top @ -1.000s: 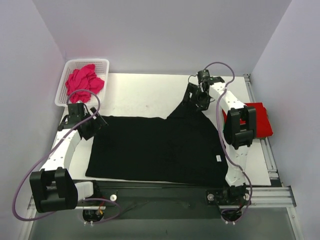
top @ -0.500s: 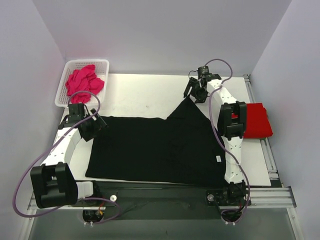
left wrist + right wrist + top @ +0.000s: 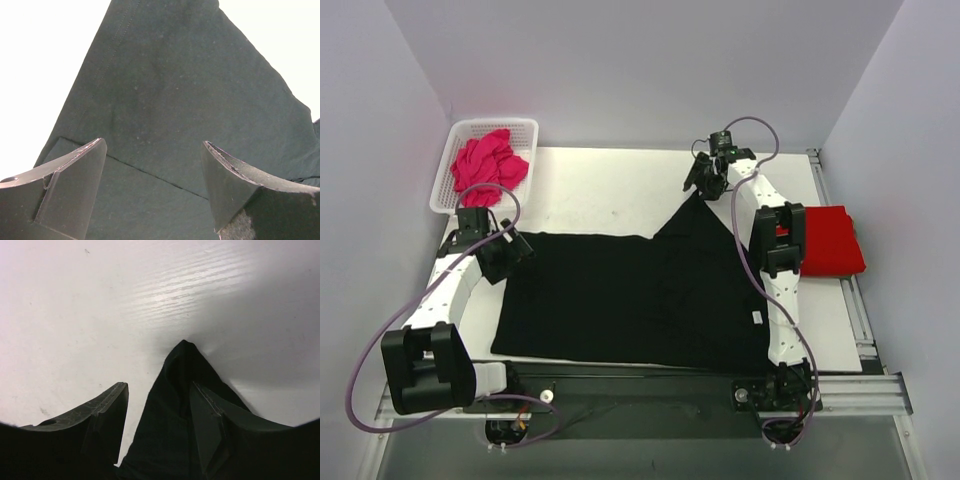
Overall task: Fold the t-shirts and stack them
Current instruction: Grap the side of the flattened tshirt furthest away from the robot with both arms
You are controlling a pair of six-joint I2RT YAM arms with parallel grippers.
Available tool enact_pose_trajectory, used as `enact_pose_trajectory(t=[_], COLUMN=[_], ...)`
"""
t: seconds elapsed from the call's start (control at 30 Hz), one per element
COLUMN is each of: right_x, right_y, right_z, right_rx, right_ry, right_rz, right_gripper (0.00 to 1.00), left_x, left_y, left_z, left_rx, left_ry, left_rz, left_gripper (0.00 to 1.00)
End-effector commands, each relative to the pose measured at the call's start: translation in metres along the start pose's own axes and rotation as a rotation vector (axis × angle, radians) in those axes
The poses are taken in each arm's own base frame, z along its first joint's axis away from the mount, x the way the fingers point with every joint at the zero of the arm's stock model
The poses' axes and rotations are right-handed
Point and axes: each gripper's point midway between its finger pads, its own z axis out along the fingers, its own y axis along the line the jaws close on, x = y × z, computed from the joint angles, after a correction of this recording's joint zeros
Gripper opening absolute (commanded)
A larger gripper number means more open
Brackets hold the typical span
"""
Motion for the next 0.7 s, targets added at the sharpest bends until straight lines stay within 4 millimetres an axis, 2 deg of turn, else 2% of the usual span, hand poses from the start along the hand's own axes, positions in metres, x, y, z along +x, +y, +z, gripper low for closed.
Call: enact_pose_trajectory(t=[0.0,0.13,0.33,0.43,0.67], right_x=[-0.006,-0.007,-0.005,-0.005,-0.010], right_y=[0.013,0.018,0.012,0.006,0.006], right_z=[0.004,0.007,0.013,0.012,0.006], right_rx=[-0.025,-0.032,-0.009,0.016,0.031], right_ry=[-0.021,-0.029,-0.028,-0.034,-0.061], right_rz=[0.013,0.009,0.006,-0.007,-0.039], right_gripper=[0.52,0.48,0.45,0.45,0.43], left_x=[-0.011,-0.010,-0.011,-0.014,-0.017], left_y=[-0.003,-0.001,0.000,-0.001,-0.002], left_z=[-0.011,-0.012,-0.010,-0.008,-0.008], left_rx=[0.011,0.003,-0.005,-0.012,-0.014], left_ry=[-0.044,-0.046,-0.035,-0.033,-0.031], left_rz=[0.007,0.011,0.030,0.034,0.042], left_gripper=[0.87,0.87,0.87,0.87,0.87])
